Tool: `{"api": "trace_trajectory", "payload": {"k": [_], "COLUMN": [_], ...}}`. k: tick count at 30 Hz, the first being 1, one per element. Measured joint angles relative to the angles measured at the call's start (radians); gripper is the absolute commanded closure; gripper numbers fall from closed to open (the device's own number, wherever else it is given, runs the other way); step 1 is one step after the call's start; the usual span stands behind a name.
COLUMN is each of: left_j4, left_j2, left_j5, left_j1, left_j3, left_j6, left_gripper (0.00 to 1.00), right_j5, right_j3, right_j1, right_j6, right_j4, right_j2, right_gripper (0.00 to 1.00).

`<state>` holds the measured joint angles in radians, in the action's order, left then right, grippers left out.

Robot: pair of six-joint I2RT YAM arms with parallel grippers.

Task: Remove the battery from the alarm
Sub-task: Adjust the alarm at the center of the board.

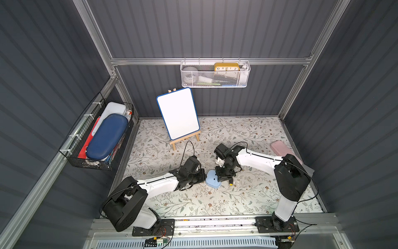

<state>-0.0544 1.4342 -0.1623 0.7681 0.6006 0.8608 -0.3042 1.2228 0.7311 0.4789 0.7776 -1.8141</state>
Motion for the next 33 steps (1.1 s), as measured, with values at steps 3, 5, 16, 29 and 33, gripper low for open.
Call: {"api": "trace_trajectory", "payload": {"k": [3, 5, 16, 29, 33], "left_j4": [0.001, 0.003, 0.135, 0.311, 0.314], "left_j2": [-0.005, -0.005, -0.014, -0.032, -0.004], "left_j5": [0.002, 0.003, -0.104, -0.011, 0.008], "left_j1": [0.008, 0.017, 0.122, 0.122, 0.122], "left_j3": [-0.003, -0.003, -0.003, 0.078, 0.084], "left_j6": [0.008, 0.015, 0.053, 0.142, 0.189], "left_gripper": [1.00, 1.00, 0.97, 0.67, 0.63], "right_j5": [0.008, 0.021, 0.090, 0.083, 0.084], "right_j3": [0.010, 0.014, 0.054, 0.002, -0.016], "right_j1": [0.000, -0.002, -0.024, -0.022, -0.022], "right_j6": [-0.018, -0.029, -0.078, -0.077, -0.076], "right_j4": [0.010, 0.016, -0.148, -0.246, -0.261], "right_j2": [-0.006, -0.006, -0.043, -0.020, -0.006], "right_gripper": [0.83, 0.82, 0.81, 0.81, 0.81]}}
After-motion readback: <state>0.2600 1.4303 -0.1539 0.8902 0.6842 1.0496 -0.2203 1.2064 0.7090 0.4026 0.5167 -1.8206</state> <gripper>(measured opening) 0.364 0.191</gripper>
